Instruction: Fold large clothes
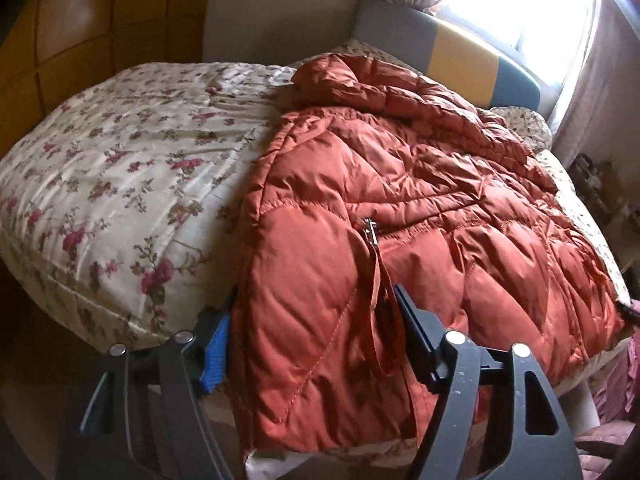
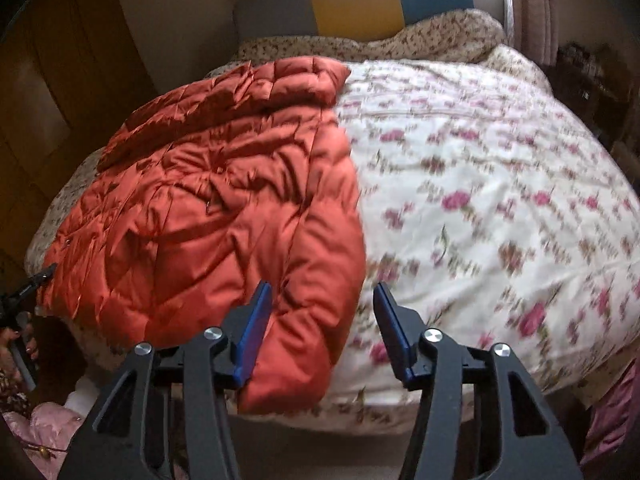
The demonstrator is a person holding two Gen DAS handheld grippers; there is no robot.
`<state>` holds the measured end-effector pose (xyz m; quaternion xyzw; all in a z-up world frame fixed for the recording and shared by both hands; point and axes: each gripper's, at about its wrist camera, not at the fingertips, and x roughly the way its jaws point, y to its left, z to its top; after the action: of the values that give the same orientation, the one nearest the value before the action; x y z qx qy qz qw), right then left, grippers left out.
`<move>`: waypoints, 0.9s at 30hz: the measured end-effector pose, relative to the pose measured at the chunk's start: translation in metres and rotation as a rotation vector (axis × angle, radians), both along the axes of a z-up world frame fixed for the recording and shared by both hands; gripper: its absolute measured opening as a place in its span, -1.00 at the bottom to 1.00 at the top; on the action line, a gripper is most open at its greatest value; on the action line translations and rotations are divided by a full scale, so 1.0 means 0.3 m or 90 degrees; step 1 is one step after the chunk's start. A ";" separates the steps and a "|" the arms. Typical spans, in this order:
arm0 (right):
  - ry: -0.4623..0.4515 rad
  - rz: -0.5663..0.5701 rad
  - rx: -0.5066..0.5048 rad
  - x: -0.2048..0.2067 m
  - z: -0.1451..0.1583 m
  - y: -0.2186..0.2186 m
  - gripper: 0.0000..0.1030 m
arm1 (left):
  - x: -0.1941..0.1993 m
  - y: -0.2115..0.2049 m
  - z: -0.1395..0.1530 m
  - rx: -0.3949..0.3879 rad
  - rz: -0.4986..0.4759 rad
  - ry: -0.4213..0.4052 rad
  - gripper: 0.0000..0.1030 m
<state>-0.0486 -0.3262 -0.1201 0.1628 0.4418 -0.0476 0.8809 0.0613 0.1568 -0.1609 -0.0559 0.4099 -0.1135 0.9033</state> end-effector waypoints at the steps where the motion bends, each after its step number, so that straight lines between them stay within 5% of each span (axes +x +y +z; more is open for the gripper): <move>1: 0.001 0.002 0.012 0.005 -0.007 -0.001 -0.07 | -0.001 0.000 -0.001 0.000 -0.001 0.002 0.34; 3: 0.004 0.008 0.038 0.009 -0.021 -0.001 -0.19 | 0.001 -0.007 -0.005 0.003 -0.006 0.010 0.21; 7: -0.011 0.039 0.060 0.027 0.004 0.009 -0.68 | -0.005 -0.023 0.008 -0.005 -0.025 0.015 -0.37; 9: -0.032 0.039 0.076 0.034 0.033 0.002 -0.74 | -0.008 -0.027 0.031 -0.015 -0.030 0.012 -0.56; 19: -0.136 0.033 0.154 0.176 0.216 -0.048 -0.79 | 0.097 -0.011 0.287 -0.134 -0.014 -0.066 -0.65; 27: -0.189 0.020 0.163 0.394 0.309 -0.104 -0.79 | 0.270 -0.048 0.453 -0.147 0.001 -0.145 -0.65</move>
<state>0.0697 -0.3574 -0.0275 0.2721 0.3121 0.0471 0.9090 0.1424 0.1423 -0.0250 -0.1463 0.2890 -0.1643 0.9317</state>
